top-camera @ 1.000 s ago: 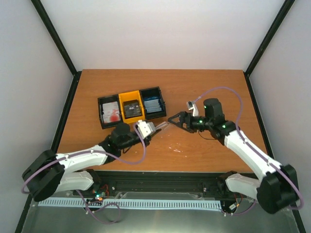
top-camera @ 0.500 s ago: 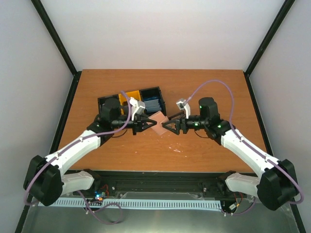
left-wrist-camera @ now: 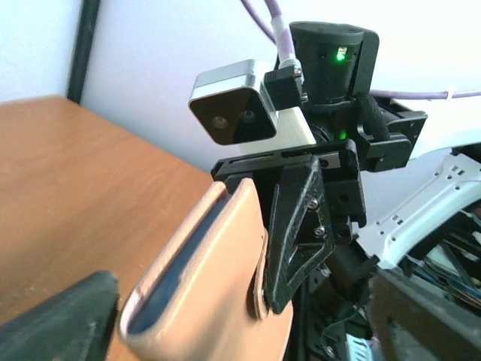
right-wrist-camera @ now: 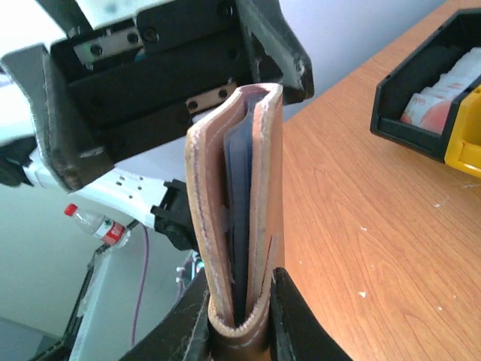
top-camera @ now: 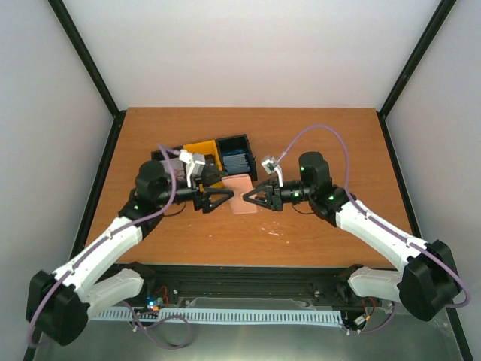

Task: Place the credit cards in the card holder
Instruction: Open the card holder at the center of the board.

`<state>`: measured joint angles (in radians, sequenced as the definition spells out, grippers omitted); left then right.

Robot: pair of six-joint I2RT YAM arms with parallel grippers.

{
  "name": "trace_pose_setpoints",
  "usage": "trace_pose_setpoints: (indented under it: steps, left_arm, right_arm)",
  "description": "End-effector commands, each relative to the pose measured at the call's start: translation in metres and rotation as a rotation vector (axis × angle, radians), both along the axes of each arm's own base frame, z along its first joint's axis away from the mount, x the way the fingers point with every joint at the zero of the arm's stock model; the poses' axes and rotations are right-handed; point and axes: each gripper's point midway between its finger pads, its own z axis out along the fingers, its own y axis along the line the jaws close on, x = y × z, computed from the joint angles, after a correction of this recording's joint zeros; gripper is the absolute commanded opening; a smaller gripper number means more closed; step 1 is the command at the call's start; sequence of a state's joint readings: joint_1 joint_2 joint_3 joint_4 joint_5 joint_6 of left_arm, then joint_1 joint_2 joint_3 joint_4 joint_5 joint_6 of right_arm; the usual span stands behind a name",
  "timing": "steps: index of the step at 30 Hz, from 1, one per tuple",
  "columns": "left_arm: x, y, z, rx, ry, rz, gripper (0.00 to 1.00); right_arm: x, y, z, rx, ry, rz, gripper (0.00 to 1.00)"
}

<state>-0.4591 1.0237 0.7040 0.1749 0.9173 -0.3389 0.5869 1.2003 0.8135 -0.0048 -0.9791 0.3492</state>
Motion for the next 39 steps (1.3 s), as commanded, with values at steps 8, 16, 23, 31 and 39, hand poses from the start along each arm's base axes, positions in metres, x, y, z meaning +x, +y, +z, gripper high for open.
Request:
trace_pose_setpoints:
  steps: [8,16,23,31,39]
  left_arm:
    - [0.015,0.036,0.023,-0.231,0.034,0.302,1.00]
    - [0.014,0.019,0.005,-0.261,0.256,0.183,0.96]
    - [0.033,0.017,-0.031,-0.184,0.405,0.261,0.72]
    - [0.038,0.015,-0.045,-0.163,0.456,0.279,0.80]
    - [0.023,0.010,-0.030,-0.199,0.398,0.175,0.47]
  right_arm:
    - [0.024,0.009,0.051,0.218,0.053,-0.153,0.06]
    - [0.046,0.013,0.019,0.246,0.216,-0.248,0.06]
    - [0.039,0.016,0.014,0.286,0.256,-0.189,0.07]
    - [0.024,0.018,0.014,0.313,0.261,-0.096,0.05]
    - [0.022,0.021,0.004,0.284,0.285,-0.069,0.04]
